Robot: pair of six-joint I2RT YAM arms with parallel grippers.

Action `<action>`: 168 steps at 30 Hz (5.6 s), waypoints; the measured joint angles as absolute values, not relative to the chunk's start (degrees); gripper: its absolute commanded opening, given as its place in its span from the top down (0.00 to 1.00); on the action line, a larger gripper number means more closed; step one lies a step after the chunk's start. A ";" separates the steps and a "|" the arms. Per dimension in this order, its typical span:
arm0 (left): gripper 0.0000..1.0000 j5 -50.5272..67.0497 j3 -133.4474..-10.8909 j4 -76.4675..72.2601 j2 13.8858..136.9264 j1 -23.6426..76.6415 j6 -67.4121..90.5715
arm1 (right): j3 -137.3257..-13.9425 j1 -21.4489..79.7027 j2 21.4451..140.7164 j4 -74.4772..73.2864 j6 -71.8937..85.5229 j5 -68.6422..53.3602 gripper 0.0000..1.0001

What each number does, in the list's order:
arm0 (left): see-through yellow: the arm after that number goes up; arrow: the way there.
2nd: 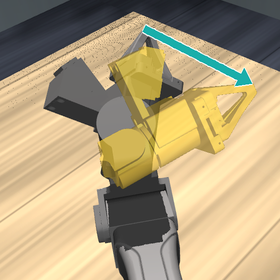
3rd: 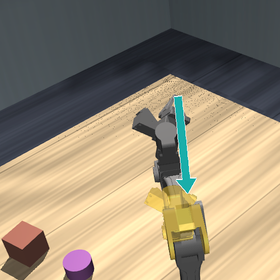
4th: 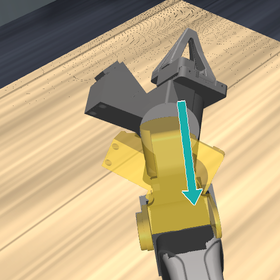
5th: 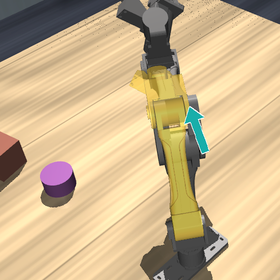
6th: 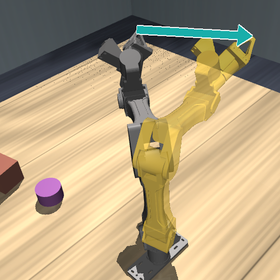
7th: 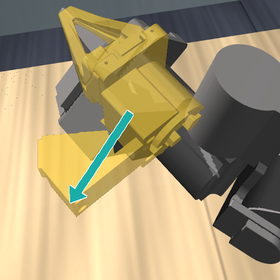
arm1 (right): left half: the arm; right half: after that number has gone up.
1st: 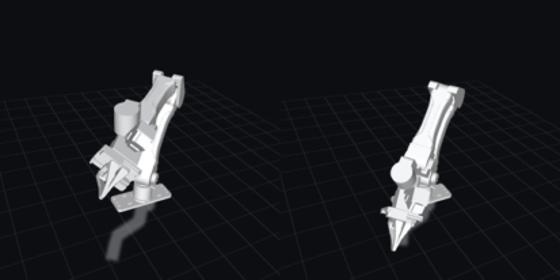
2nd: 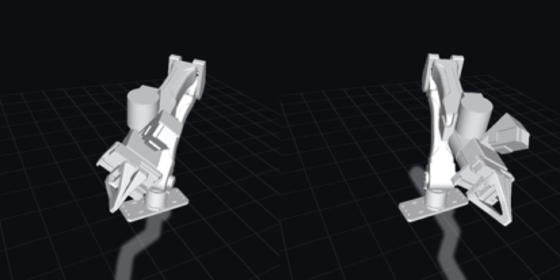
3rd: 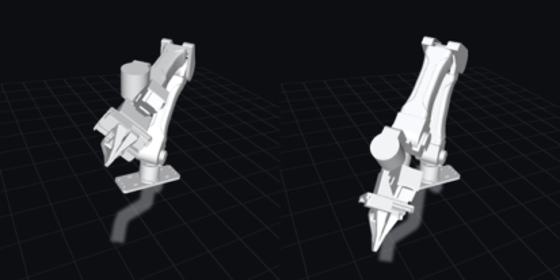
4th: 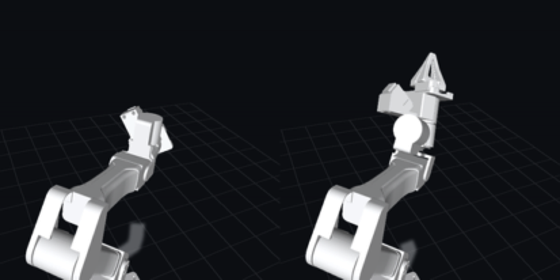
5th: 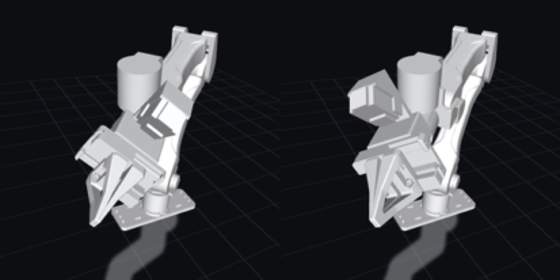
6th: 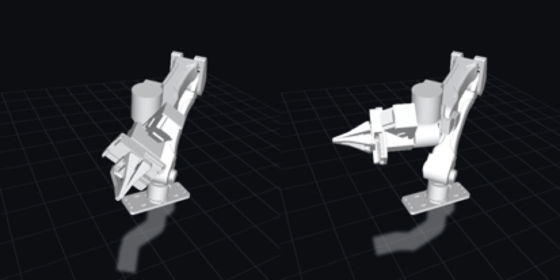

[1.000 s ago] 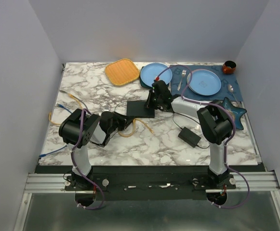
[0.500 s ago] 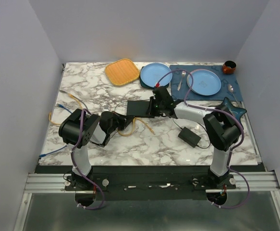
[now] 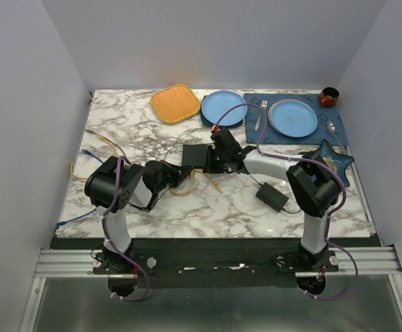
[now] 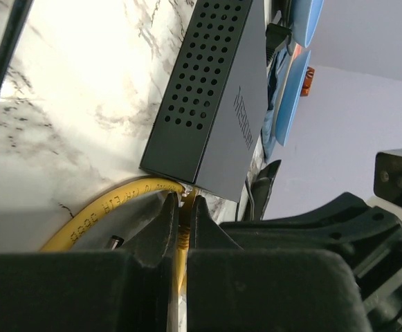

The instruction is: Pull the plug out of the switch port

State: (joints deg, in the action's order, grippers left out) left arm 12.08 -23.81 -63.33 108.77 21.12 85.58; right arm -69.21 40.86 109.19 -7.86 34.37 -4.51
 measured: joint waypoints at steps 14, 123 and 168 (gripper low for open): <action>1.00 12.25 -21.10 -64.82 107.55 21.17 85.49 | -79.96 41.19 115.39 -15.14 34.09 -2.39 0.80; 0.74 1.04 -55.92 -0.30 103.94 17.74 55.94 | -68.18 30.81 109.14 -6.02 41.12 -2.74 0.93; 0.74 0.82 -32.45 -0.62 81.21 27.22 59.44 | -48.42 43.05 96.40 -4.43 45.34 -1.78 0.94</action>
State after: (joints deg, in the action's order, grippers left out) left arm 0.82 -32.45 -0.62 81.21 27.22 59.44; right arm -48.42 43.05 96.40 -4.43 45.34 -1.78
